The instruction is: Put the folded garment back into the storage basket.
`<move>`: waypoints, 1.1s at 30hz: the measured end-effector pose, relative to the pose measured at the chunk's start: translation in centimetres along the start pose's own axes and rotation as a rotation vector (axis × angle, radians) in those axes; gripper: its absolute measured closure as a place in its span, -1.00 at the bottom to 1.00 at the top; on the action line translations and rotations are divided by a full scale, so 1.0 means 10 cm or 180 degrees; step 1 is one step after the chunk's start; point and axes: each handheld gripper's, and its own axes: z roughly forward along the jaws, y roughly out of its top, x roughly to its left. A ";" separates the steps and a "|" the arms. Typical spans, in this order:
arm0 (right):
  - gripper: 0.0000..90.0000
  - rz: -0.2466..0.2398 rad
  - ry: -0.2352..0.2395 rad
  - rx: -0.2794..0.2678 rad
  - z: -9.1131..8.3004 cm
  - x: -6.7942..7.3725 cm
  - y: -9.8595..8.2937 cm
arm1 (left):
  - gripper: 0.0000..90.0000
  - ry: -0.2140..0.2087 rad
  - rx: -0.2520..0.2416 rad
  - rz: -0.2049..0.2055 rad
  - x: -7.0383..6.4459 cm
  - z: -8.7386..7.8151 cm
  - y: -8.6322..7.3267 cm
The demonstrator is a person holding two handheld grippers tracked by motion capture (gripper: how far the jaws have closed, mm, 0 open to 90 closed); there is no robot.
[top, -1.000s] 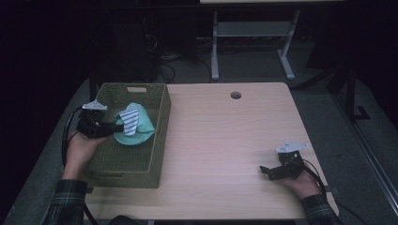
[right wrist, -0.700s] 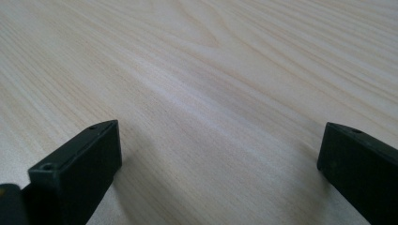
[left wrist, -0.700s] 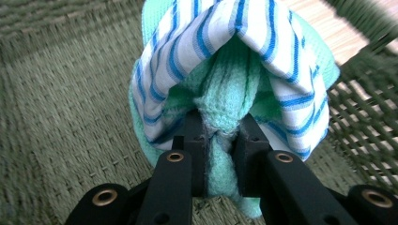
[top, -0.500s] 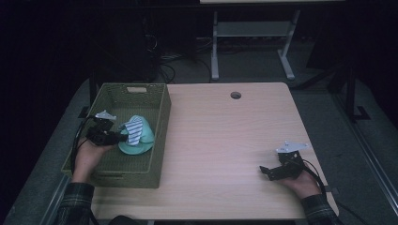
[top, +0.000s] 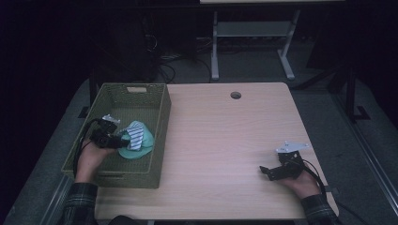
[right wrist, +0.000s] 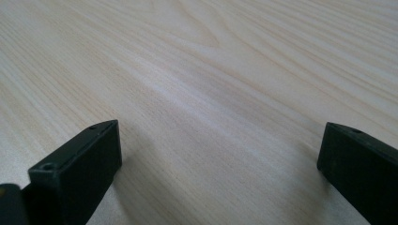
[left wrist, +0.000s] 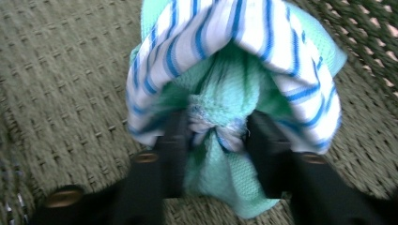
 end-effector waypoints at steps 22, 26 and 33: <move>-1.00 0.0015 0.0004 0.0008 0.00 0.00 0.00 | -0.68 -0.0097 -0.0344 -0.0094 0.00 -0.12 0.05; -1.00 0.0014 0.0004 0.0008 0.00 0.00 0.00 | -0.68 -0.0158 -0.0456 -0.0103 -0.08 -0.21 0.10; -1.00 0.0014 0.0004 0.0007 0.00 0.00 0.00 | -0.68 -0.0257 -0.0631 -0.0020 -0.24 -0.38 0.25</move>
